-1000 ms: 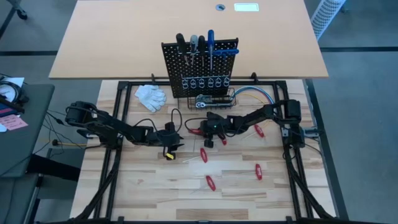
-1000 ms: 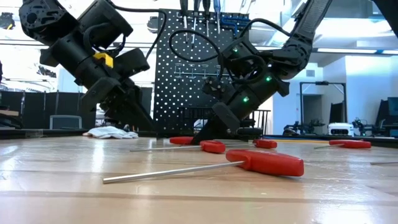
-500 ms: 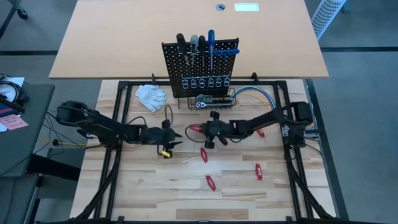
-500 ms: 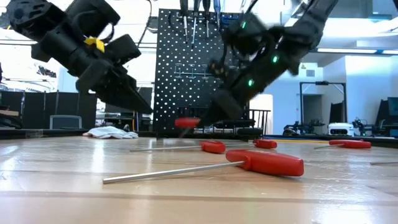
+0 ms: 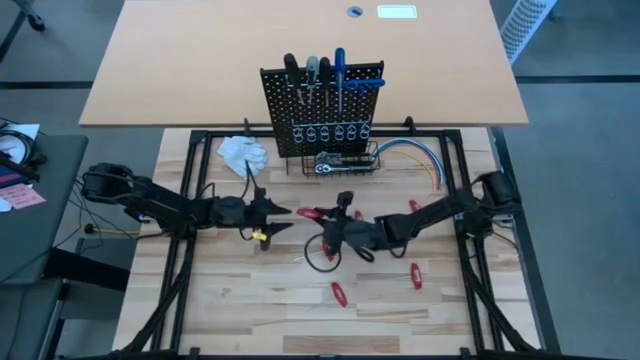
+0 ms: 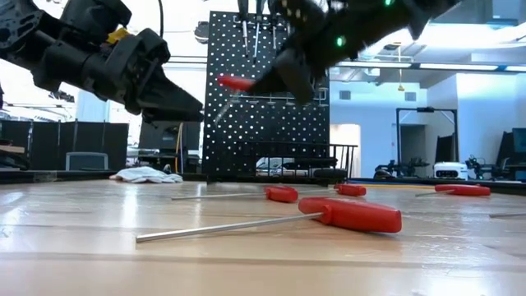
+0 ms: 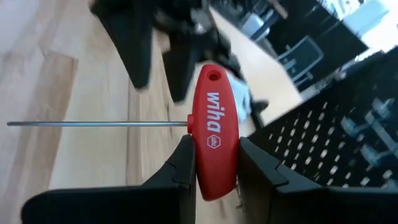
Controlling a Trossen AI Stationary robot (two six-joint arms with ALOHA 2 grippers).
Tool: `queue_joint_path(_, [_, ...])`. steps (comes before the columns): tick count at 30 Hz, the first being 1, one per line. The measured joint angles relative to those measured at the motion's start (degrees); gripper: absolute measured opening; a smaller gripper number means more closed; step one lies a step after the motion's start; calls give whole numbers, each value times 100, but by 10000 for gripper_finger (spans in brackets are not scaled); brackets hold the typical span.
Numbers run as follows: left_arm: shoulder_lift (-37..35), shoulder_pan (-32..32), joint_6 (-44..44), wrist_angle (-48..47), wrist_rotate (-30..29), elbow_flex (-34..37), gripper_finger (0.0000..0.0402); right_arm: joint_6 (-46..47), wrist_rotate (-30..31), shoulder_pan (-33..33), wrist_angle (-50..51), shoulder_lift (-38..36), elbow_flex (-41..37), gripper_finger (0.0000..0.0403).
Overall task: Hang tools onto peg board
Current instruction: Hang the red allen wrench on the pegboard
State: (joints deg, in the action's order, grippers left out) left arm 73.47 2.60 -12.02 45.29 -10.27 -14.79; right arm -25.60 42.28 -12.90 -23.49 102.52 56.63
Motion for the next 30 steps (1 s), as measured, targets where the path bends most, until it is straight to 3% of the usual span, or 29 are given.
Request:
queue_joint_path(6, [2, -3, -198, 524, 203, 0, 216, -446, 438, -319, 11, 0, 243, 75])
queue_joint_path(10, [-2, -3, -488, 1006, 405, 0, 216, -641, 451, -441, 18, 0, 295, 75])
queue_joint_path(24, [2, -106, -860, 1375, 327, 0, 217, -787, 457, -512, 75, 0, 297, 75])
queue_joint_path(30, [2, -106, -988, 1499, 579, -2, 218, -787, 455, -510, 217, 0, 299, 75])
